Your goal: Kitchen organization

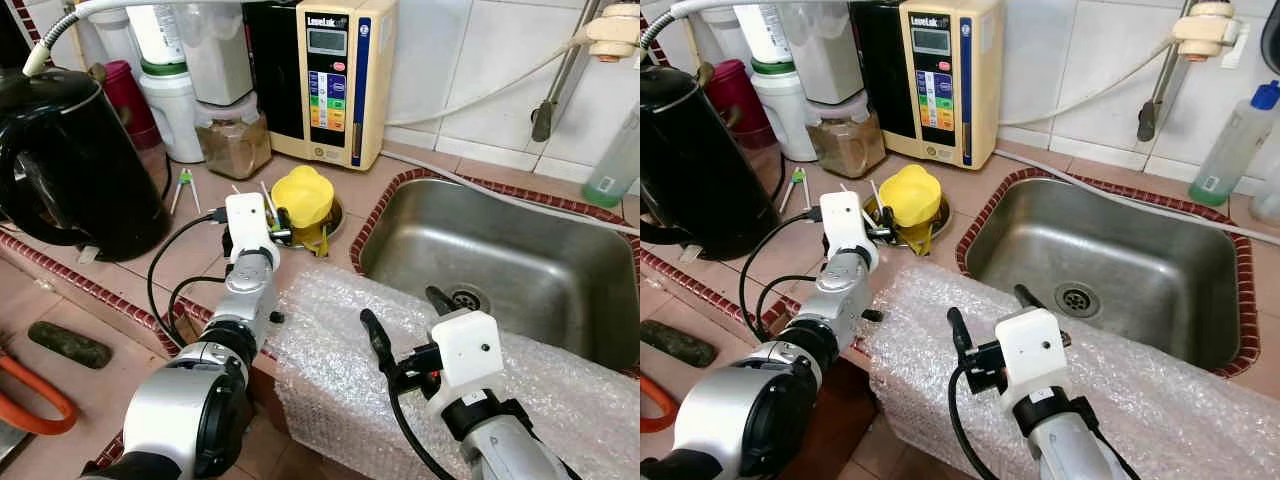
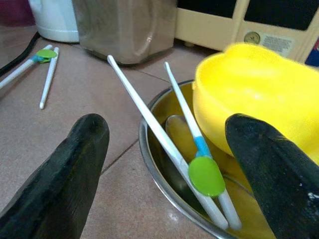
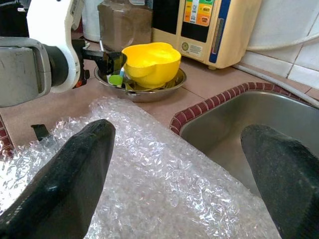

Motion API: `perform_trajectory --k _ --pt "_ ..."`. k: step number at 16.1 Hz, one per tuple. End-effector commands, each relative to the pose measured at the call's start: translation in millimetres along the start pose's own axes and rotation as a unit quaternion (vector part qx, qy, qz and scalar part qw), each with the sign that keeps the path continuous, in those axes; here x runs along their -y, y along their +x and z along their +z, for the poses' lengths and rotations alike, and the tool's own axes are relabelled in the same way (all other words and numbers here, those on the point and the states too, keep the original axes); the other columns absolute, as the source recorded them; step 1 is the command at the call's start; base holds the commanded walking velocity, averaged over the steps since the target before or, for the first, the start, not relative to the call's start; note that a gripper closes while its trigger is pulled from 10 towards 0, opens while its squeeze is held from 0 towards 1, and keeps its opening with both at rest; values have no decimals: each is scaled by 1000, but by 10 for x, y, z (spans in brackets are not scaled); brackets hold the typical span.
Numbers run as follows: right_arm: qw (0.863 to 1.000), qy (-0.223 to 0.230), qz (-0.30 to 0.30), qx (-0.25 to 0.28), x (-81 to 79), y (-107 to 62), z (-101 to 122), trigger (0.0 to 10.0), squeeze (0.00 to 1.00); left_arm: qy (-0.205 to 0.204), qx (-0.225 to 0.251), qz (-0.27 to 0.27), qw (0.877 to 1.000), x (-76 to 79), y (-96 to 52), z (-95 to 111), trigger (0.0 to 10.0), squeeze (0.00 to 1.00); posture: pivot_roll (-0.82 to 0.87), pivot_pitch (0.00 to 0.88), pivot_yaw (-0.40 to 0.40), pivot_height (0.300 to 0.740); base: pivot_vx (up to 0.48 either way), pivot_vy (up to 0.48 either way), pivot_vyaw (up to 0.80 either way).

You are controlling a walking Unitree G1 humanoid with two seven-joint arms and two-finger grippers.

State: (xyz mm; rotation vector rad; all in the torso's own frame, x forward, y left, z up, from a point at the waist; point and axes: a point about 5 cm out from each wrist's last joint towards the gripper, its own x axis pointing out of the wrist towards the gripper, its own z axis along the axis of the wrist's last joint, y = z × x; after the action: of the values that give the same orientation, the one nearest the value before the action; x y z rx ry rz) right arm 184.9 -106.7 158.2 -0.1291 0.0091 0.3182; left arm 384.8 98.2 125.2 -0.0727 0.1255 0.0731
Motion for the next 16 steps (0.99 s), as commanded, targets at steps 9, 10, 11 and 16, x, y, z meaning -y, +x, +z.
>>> perform_trajectory --k 9,10,11,16 --pt "1000 -3 14 16 1 114 37 10000 0 58 -29 7 998 -111 35 -18 10000 0 -214 4 77 740 0 0 0" --pt "1000 -1 15 17 -3 120 39 10000 0 68 -32 3 997 -115 32 -33 10000 0 -211 3 77 740 0 0 0" --pt "1000 0 18 19 -8 130 41 10000 0 71 -40 -6 997 -111 30 -53 10000 0 -197 0 75 740 0 0 0" --pt "999 4 35 13 -5 153 -7 10000 0 115 -89 -54 988 -53 -8 -199 8824 0 -154 0 57 740 0 0 0"
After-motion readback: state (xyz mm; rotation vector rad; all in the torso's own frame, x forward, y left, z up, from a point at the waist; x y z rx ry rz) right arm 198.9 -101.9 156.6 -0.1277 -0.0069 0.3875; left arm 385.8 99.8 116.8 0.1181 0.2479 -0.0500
